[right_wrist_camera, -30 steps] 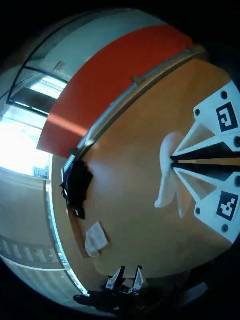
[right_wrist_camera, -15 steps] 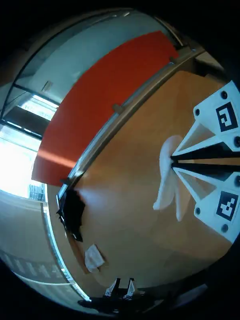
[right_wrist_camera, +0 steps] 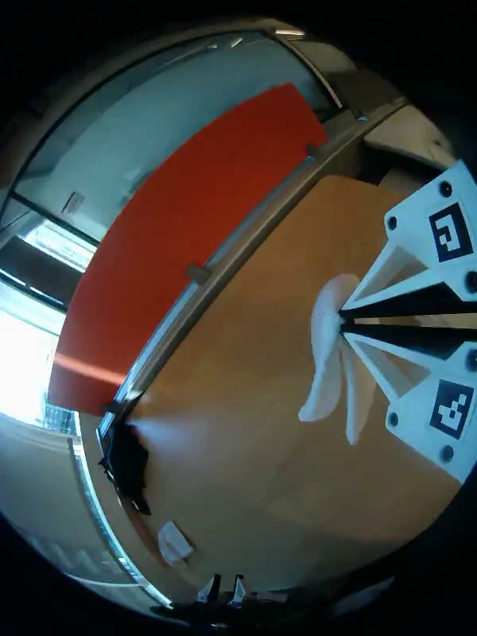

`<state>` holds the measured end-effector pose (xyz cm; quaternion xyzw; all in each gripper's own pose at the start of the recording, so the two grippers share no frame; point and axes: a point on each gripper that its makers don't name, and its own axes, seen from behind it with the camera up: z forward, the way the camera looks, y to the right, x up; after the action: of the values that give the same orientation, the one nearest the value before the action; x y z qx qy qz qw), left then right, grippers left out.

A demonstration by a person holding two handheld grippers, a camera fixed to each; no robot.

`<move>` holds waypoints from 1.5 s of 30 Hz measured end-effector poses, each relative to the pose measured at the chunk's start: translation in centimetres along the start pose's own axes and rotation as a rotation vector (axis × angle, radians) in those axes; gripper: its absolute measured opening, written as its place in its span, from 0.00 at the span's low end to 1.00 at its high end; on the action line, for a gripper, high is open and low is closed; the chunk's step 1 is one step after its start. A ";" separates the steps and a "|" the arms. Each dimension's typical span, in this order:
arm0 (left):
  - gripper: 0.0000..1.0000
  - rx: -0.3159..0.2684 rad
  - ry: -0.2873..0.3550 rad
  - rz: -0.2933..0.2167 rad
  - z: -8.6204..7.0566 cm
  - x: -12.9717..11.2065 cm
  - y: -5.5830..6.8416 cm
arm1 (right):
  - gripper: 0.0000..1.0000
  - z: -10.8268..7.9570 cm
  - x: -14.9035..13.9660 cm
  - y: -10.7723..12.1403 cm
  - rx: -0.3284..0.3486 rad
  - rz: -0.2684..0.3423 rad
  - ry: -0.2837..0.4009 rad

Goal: Fold towel

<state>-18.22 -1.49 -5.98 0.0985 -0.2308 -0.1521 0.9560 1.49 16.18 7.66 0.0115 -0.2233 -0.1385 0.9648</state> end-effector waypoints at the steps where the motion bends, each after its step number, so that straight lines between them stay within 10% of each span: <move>1: 0.93 0.000 0.000 0.002 0.0 0.1 0.2 | 0.05 -0.1 -0.4 0.6 -0.006 0.004 -0.004; 24: 0.93 -0.008 -0.003 0.040 0.4 1.0 3.4 | 0.05 -3.1 -7.8 8.9 -0.111 0.070 -0.072; 45: 0.92 -0.027 -0.004 0.075 -0.2 1.0 4.5 | 0.05 -6.5 -19.8 5.8 -0.131 0.181 -0.176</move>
<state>-16.18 2.41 -4.55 0.0765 -0.2340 -0.1197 0.9618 -11.19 26.92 -6.21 -0.0836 -0.2975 -0.0658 0.9488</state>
